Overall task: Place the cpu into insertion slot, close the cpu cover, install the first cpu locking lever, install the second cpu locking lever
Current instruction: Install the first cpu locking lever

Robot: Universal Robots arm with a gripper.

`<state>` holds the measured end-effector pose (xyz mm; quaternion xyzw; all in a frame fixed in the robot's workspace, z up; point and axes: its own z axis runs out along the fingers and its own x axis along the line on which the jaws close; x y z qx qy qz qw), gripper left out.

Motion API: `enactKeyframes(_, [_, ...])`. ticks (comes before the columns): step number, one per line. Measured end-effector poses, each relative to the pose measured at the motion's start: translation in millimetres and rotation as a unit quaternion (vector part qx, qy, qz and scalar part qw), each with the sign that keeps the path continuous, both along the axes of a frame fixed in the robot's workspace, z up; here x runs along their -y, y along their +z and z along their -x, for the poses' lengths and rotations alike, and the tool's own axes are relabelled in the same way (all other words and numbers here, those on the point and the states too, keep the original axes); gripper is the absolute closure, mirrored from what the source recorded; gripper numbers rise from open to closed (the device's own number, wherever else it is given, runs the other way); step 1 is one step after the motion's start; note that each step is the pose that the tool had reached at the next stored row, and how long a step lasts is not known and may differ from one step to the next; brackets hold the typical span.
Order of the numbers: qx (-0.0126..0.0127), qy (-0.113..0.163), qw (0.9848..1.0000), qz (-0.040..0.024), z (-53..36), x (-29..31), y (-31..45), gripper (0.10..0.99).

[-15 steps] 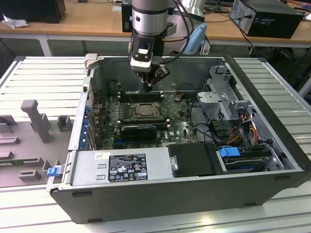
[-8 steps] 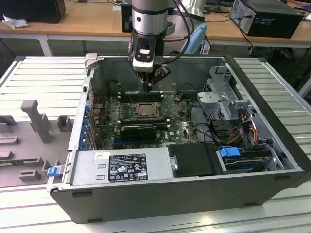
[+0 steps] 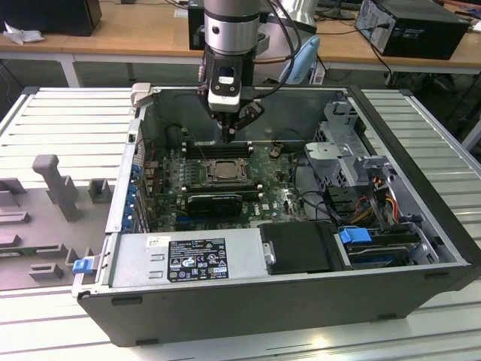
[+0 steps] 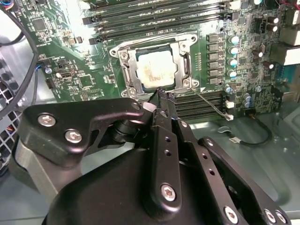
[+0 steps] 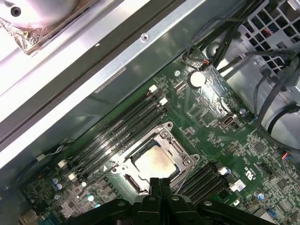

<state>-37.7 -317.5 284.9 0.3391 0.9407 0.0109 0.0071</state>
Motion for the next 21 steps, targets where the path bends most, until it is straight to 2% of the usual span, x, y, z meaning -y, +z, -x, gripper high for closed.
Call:
enactKeyframes(4, [0.0000,0.020,0.9998,0.0000,0.0,0.0,0.0,0.980])
enactKeyframes(12, [0.0000,0.042,0.9991,0.0000,0.0,0.0,0.0,0.980])
enactKeyframes(16, [0.0000,0.062,0.9981,0.0000,0.0,0.0,0.0,0.980])
enactKeyframes(21, [0.0000,0.095,0.9954,0.0000,0.0,0.0,0.0,0.980])
